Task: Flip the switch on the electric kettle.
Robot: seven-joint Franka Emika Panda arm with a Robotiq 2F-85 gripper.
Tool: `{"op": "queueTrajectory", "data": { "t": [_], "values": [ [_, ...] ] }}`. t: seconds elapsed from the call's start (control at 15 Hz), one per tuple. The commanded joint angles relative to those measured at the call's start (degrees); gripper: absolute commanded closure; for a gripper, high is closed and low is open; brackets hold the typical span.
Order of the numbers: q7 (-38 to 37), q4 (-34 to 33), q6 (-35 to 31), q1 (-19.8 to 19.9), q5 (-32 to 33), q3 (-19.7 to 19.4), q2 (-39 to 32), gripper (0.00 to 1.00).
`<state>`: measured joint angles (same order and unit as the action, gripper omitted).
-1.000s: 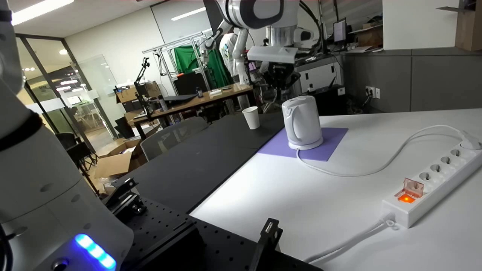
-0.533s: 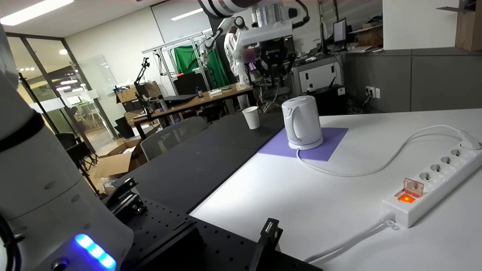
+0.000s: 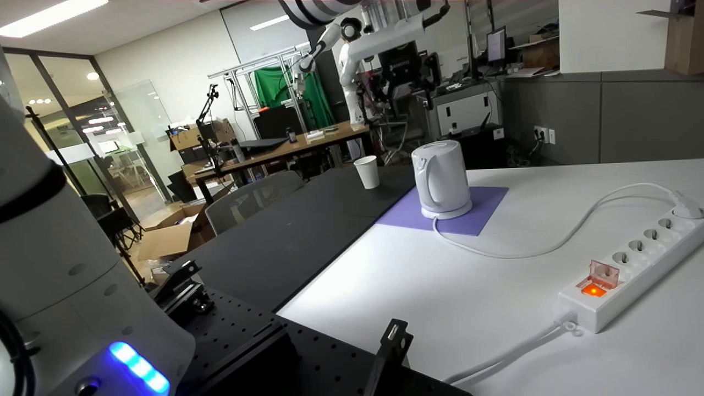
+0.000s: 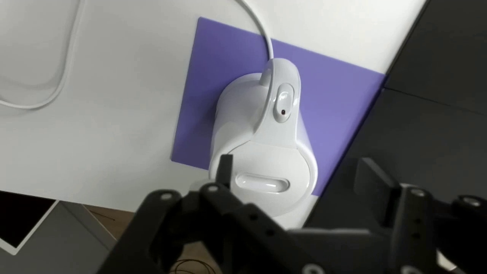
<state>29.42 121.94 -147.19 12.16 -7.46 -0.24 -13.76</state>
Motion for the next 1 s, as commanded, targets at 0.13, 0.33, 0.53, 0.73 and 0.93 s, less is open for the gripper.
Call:
{"op": "queueTrajectory", "data": {
  "t": [0.13, 0.33, 0.53, 0.73, 0.93],
  "values": [
    [-7.6, 1.1, 2.1, -1.4, 0.0, -1.1, 2.9, 0.0],
    [-5.1, 0.1, 1.1, -1.1, -0.5, -0.8, 1.2, 0.0],
    [-5.5, 0.2, 1.2, -1.2, -0.5, -0.8, 1.3, 0.0],
    [-5.6, 0.2, 1.2, -1.2, -0.5, -0.8, 1.3, 0.0],
    [-5.7, 0.2, 1.2, -1.3, -0.5, -0.8, 1.3, 0.0]
  ]
}}
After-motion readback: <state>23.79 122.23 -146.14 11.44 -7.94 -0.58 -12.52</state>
